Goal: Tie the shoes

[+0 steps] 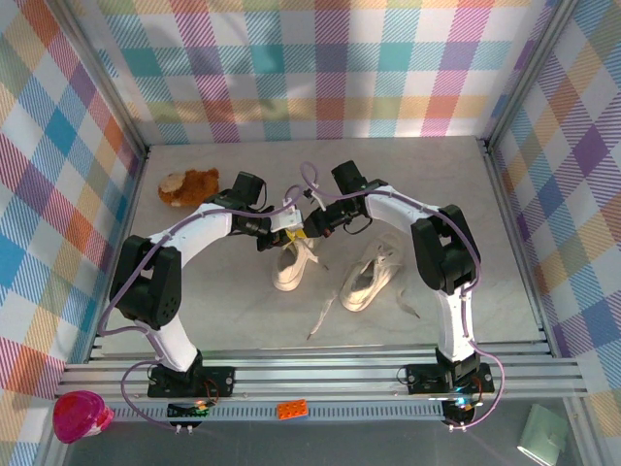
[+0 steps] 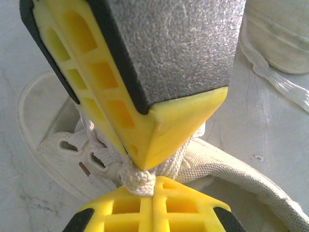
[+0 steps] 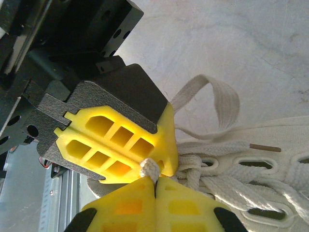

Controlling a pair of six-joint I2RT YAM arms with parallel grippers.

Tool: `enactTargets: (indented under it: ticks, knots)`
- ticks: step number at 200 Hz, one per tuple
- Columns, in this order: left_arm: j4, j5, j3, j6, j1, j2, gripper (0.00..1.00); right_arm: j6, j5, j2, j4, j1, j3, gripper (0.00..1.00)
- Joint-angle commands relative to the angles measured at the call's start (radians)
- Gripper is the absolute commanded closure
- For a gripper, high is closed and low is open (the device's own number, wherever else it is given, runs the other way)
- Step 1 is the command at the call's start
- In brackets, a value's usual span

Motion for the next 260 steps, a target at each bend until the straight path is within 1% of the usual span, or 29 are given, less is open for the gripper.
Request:
enactTargets:
  ticks: [1, 21, 51, 78, 116, 152, 167, 185, 226, 242, 260]
  knots:
    - [0.022, 0.007, 0.018, -0.017, 0.001, -0.034, 1.0, -0.039, -0.054, 0.008, -0.026, -0.006, 0.028, 1.0]
    - [0.015, 0.019, 0.03, -0.031, 0.009, -0.031, 1.0, -0.048, -0.048, 0.007, -0.034, -0.005, 0.025, 1.0]
    - [0.009, 0.072, 0.049, -0.07, 0.031, -0.03, 1.0, -0.067, -0.033, 0.007, -0.055, -0.006, 0.026, 1.0]
    - [-0.015, 0.12, 0.069, -0.076, 0.046, -0.029, 1.0, -0.076, -0.028, 0.008, -0.069, -0.006, 0.03, 1.0]
    - [-0.018, 0.118, 0.076, -0.083, 0.049, -0.029, 1.0, -0.073, -0.041, 0.015, -0.072, -0.006, 0.041, 1.0]
    - [0.098, 0.071, 0.009, -0.114, 0.038, -0.031, 1.0, -0.053, -0.061, 0.022, -0.057, -0.007, 0.045, 1.0]
    - [0.195, 0.047, -0.037, -0.146, 0.03, -0.041, 1.0, -0.033, -0.075, 0.025, -0.043, -0.012, 0.044, 1.0]
    - [0.297, 0.021, -0.08, -0.167, 0.019, -0.049, 1.0, 0.006, -0.102, 0.018, -0.006, -0.022, 0.031, 0.92]
    - [0.365, -0.004, -0.118, -0.174, 0.005, -0.055, 1.0, 0.073, -0.136, -0.013, 0.064, -0.055, -0.003, 0.75]
    - [0.383, -0.016, -0.132, -0.172, 0.001, -0.066, 1.0, 0.119, -0.14, -0.018, 0.105, -0.075, -0.017, 0.72]
    - [0.408, -0.023, -0.152, -0.17, -0.002, -0.082, 1.0, 0.197, -0.104, -0.01, 0.135, -0.091, -0.019, 0.72]
